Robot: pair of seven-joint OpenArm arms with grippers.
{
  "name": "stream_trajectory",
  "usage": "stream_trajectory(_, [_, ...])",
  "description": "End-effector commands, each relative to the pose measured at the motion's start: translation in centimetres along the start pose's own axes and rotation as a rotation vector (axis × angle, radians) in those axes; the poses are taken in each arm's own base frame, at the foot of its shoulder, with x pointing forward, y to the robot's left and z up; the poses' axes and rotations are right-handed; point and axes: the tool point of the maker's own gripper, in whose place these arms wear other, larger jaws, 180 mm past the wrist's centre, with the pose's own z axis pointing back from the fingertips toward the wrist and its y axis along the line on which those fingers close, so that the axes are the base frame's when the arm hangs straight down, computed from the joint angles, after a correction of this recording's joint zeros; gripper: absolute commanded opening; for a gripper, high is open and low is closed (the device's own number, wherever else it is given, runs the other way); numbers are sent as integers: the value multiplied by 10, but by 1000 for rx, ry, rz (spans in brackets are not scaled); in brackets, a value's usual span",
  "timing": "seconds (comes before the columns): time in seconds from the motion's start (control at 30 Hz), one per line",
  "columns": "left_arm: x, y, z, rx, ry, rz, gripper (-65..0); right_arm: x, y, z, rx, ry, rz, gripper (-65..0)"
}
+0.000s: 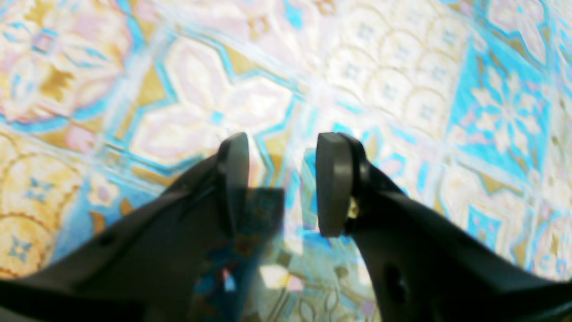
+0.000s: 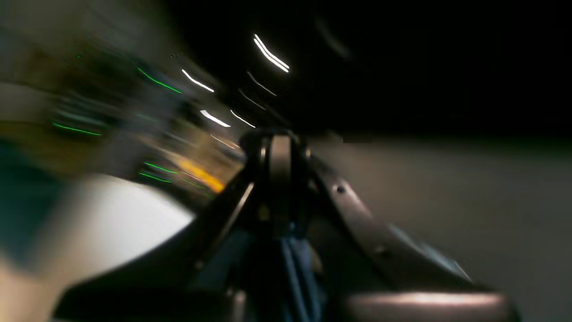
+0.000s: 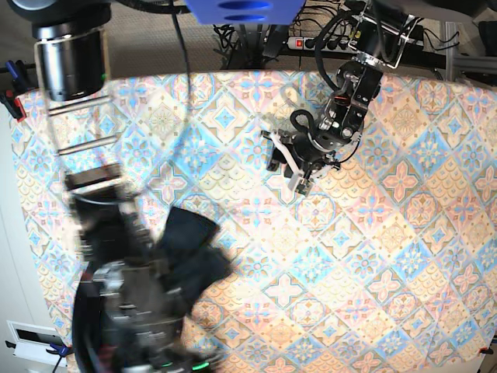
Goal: Layout the t-shirt on the table in an organized manner, then fold the t-shirt properly
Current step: 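Raise the shirt high with the right gripper, letting it hang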
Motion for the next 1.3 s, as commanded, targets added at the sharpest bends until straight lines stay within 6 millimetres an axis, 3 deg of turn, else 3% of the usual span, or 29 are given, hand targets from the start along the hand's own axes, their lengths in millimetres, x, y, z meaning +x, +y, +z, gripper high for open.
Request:
stream_trajectory(0.0, [17,2,3,1,-50,-13,-410,-10,-31,-2,-85,36,16,-650])
stream_trajectory(0.07, [12,1,4,0,-41,-6,-410,-22,-22,-8,-64,72,10,-650])
stream_trajectory(0.17, [7,1,4,1,-32,-3,-410,-68,-3,-19,-11,185,18,-650])
stream_trajectory(0.27, [7,0,4,-2,-32,-3,-410,-85,9,-23,19,209,22,-650])
stream_trajectory(0.33, [7,-1,4,-3,-33,-2,-410,-74,26,-26,46,197,2,-650])
stream_trajectory(0.43, [6,0,4,-2,-31,-2,-410,-41,76,-32,131,159,-40,-650])
stream_trajectory(0.53, [-1,-1,5,-2,-19,5,-410,-43,101,-31,184,164,2,-650])
stream_trajectory(0.73, [-3,-3,6,-3,-73,18,-410,-17,144,-21,276,78,122,-650])
stream_trajectory(0.9, [-10,-4,2,-5,-64,27,-410,-12,145,-20,278,60,117,-650])
stream_trajectory(1.03, [-13,-3,0,-2,-57,31,-410,-24,122,-27,230,93,50,-650])
stream_trajectory(1.1, [-13,-3,0,-2,-57,31,-410,-49,102,-34,187,153,-23,-650])
stream_trajectory(1.2, [-13,-3,0,-2,-57,31,-410,-130,81,-36,135,333,-186,-650])
stream_trajectory(1.27, [-14,-3,0,-1,-54,32,-410,-194,90,-24,129,468,-312,-650])
